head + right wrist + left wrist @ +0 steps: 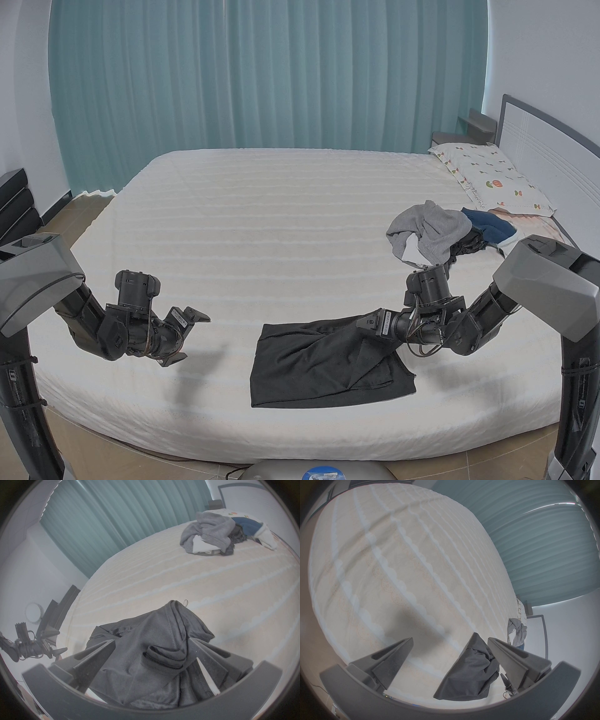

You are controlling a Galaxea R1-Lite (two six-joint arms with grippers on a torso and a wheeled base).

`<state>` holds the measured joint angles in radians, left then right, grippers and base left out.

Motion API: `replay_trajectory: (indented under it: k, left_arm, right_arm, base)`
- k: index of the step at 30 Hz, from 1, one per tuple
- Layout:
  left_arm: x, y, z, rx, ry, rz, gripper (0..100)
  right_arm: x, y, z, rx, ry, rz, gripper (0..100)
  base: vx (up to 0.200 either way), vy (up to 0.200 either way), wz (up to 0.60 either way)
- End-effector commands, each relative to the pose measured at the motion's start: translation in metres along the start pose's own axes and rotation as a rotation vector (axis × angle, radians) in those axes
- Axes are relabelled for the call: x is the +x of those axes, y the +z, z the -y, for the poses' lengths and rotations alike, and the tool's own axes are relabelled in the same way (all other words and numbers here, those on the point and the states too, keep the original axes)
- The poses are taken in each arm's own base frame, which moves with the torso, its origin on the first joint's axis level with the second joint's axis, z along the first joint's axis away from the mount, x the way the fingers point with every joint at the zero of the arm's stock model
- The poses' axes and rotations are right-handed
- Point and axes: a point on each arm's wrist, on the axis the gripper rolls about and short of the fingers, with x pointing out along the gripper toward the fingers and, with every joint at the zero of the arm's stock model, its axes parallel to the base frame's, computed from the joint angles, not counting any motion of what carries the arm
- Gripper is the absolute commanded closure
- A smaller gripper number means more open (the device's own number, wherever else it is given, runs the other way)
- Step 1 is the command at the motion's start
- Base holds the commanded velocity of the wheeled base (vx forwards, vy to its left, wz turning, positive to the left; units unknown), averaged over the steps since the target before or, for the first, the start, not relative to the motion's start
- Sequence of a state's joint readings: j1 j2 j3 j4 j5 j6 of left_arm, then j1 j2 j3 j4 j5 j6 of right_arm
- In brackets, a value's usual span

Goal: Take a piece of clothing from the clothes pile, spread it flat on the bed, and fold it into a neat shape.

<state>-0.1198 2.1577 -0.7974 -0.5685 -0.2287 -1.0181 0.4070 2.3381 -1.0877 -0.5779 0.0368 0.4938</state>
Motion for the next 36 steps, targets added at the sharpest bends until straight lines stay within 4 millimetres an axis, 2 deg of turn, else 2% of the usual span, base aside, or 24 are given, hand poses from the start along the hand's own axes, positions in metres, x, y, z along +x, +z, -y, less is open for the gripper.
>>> replay_trajectory:
  k: [1,6,7,12,20,25,27,36]
  left_arm:
    - [0.000,0.000,0.000,-0.001,0.000,0.000,0]
    - [0.000,0.000,0.000,-0.001,0.000,0.000,0]
    - [0.000,0.000,0.000,-0.001,0.000,0.000,0]
    - [0.000,0.000,0.000,-0.001,0.000,0.000,0]
    - [0.000,0.000,0.000,-0.001,-0.001,-0.001,0]
    - [0.000,0.000,0.000,-0.001,-0.001,-0.001,0]
    - [0.000,0.000,0.000,-0.001,-0.001,-0.001,0]
    - [0.000,0.000,0.000,-0.001,-0.001,-0.001,0]
  right_arm:
    - [0.013,-0.009,-0.010,-0.031,0.006,-0.012,0]
    - [0.019,-0.016,-0.006,-0.083,-0.018,-0.035,0]
    - [0.020,-0.018,-0.004,-0.093,-0.028,-0.039,100]
    - [0.013,-0.020,0.003,-0.115,-0.050,-0.047,100]
    - [-0.017,-0.019,0.018,-0.110,-0.082,-0.056,100]
    - [-0.036,-0.026,0.026,-0.093,-0.082,-0.050,100]
    - [-0.040,-0.035,0.036,-0.085,-0.081,-0.042,100]
    - [-0.049,-0.059,0.049,-0.076,-0.074,-0.050,100]
  base:
    - [0.000,0.000,0.00]
    - [0.000,0.000,0.00]
    - [0.000,0.000,0.00]
    - [0.000,0.000,0.00]
    - [0.000,0.000,0.00]
    - [0.000,0.000,0.00]
    - [0.000,0.000,0.00]
    - [0.000,0.000,0.00]
